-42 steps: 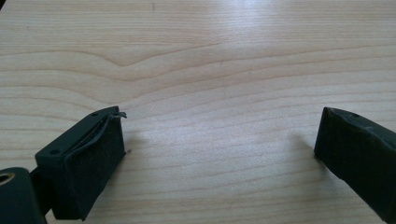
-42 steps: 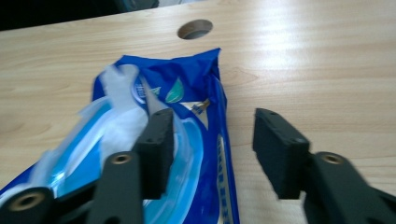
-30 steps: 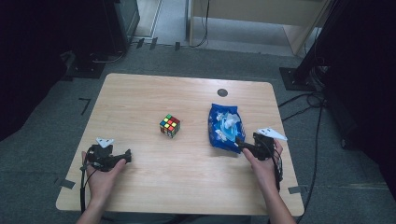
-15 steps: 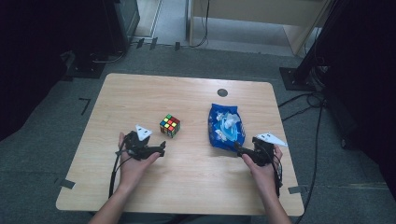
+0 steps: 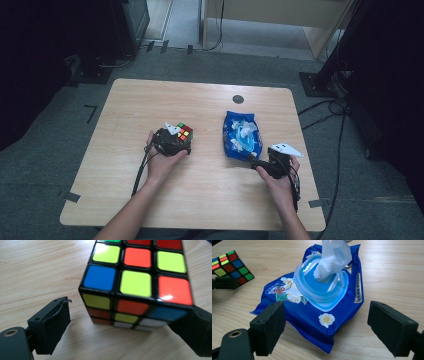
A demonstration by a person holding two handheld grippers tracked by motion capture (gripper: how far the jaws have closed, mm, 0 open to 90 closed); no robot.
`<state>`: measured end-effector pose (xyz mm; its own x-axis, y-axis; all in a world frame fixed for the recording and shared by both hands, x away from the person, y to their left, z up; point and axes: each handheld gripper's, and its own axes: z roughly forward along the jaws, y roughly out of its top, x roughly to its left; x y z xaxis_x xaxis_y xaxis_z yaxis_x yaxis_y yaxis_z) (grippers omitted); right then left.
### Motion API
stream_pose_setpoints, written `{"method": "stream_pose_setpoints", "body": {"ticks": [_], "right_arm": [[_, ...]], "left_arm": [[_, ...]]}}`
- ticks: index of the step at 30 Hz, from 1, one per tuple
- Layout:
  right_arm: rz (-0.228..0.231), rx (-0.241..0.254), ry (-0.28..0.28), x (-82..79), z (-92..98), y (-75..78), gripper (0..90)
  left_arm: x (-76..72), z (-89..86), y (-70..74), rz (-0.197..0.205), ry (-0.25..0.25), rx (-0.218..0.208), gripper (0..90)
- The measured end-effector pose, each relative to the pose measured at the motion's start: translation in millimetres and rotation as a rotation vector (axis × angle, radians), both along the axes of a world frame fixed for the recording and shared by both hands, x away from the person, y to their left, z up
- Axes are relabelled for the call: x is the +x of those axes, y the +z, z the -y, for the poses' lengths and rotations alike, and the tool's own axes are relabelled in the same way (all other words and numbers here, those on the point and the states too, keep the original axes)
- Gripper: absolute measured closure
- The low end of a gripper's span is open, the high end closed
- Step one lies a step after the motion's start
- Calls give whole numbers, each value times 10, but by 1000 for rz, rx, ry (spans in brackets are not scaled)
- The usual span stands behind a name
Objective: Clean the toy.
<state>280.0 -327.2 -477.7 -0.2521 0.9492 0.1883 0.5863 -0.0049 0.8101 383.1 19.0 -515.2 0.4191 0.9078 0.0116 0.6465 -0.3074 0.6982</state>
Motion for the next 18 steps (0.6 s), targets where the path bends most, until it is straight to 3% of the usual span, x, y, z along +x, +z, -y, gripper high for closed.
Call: {"method": "stream_pose_setpoints", "body": {"ticks": [9, 12, 14, 16, 18], "right_arm": [[8, 3, 17, 13, -45, 30, 150], [12, 1, 22, 25, -47, 35, 160], [11, 7, 28, 34, -50, 39, 191], [14, 11, 41, 46, -55, 50, 244], [32, 2, 53, 72, -67, 77, 316]], "left_arm": [[71, 63, -3, 24, -1, 38, 158], [63, 76, 5, 49, -17, 42, 252], [56, 67, 12, 64, -22, 44, 322], [50, 52, 20, 64, -31, 35, 337], [22, 41, 30, 78, -38, 52, 339]]}}
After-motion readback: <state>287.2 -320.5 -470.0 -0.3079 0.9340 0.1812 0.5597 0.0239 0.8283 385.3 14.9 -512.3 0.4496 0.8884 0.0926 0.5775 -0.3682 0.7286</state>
